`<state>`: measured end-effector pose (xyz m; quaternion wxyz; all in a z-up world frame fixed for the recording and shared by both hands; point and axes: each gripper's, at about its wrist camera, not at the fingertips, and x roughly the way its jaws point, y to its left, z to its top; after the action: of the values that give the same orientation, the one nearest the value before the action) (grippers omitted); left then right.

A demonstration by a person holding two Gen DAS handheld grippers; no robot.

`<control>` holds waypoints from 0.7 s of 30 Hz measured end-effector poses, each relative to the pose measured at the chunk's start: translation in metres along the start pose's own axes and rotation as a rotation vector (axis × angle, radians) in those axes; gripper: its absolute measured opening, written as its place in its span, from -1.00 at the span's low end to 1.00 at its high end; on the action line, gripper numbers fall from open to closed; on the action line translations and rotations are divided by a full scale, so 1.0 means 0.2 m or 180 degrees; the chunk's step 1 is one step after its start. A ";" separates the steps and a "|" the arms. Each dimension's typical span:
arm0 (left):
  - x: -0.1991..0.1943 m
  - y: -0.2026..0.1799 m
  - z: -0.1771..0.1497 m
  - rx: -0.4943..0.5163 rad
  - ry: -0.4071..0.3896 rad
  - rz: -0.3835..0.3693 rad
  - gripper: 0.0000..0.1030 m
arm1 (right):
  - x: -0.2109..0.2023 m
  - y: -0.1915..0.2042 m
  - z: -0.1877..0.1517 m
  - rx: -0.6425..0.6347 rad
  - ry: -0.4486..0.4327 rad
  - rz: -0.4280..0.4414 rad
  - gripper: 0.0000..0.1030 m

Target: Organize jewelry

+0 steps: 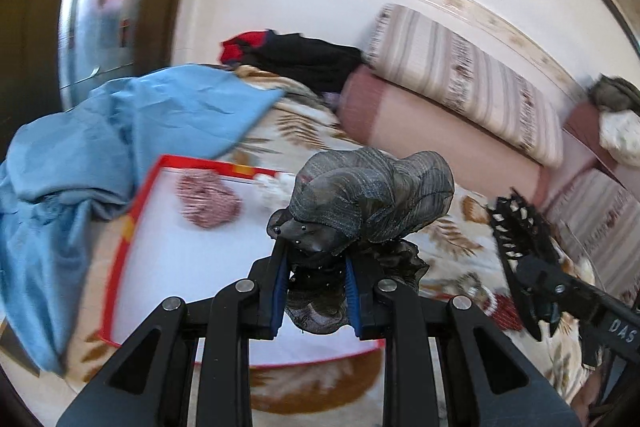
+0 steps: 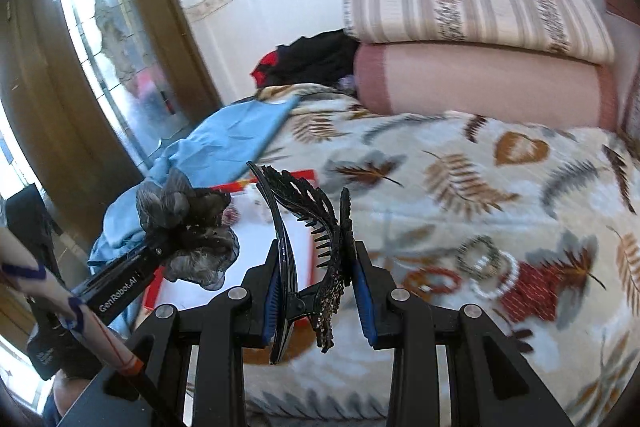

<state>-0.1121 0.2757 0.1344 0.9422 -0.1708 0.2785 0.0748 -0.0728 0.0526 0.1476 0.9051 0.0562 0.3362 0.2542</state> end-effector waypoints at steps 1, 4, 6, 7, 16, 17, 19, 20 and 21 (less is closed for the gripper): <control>0.01 0.04 0.01 -0.0046 0.0013 0.0049 -0.56 | 0.03 0.03 0.02 -0.0015 0.0011 0.0030 -0.32; 0.06 0.18 0.02 -0.0196 0.0080 0.0190 -0.56 | 0.14 0.09 0.05 -0.0033 0.0129 0.0146 -0.32; 0.09 0.26 0.02 -0.0286 0.0134 0.0286 -0.56 | 0.22 0.14 0.05 -0.0071 0.0214 0.0192 -0.32; 0.10 0.29 0.01 -0.0321 0.0149 0.0315 -0.56 | 0.26 0.16 0.05 -0.0090 0.0261 0.0212 -0.32; 0.26 0.53 -0.03 -0.0562 0.0383 0.0578 -0.56 | 0.62 0.28 0.00 -0.0152 0.0649 0.0274 -0.32; 0.27 0.54 -0.02 -0.0575 0.0401 0.0590 -0.56 | 0.66 0.28 0.00 -0.0121 0.0688 0.0276 -0.32; 0.30 0.56 -0.03 -0.0608 0.0433 0.0614 -0.56 | 0.71 0.29 0.00 -0.0085 0.0750 0.0280 -0.32; 0.30 0.57 -0.03 -0.0614 0.0443 0.0622 -0.56 | 0.75 0.29 0.00 -0.0081 0.0786 0.0266 -0.32; 0.31 0.57 -0.03 -0.0615 0.0452 0.0628 -0.56 | 0.77 0.30 0.00 -0.0084 0.0798 0.0258 -0.32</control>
<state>-0.0899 0.3832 0.0634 0.8874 -0.2374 0.3513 0.1812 0.0009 0.1812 0.0740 0.8457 0.0256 0.4407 0.2999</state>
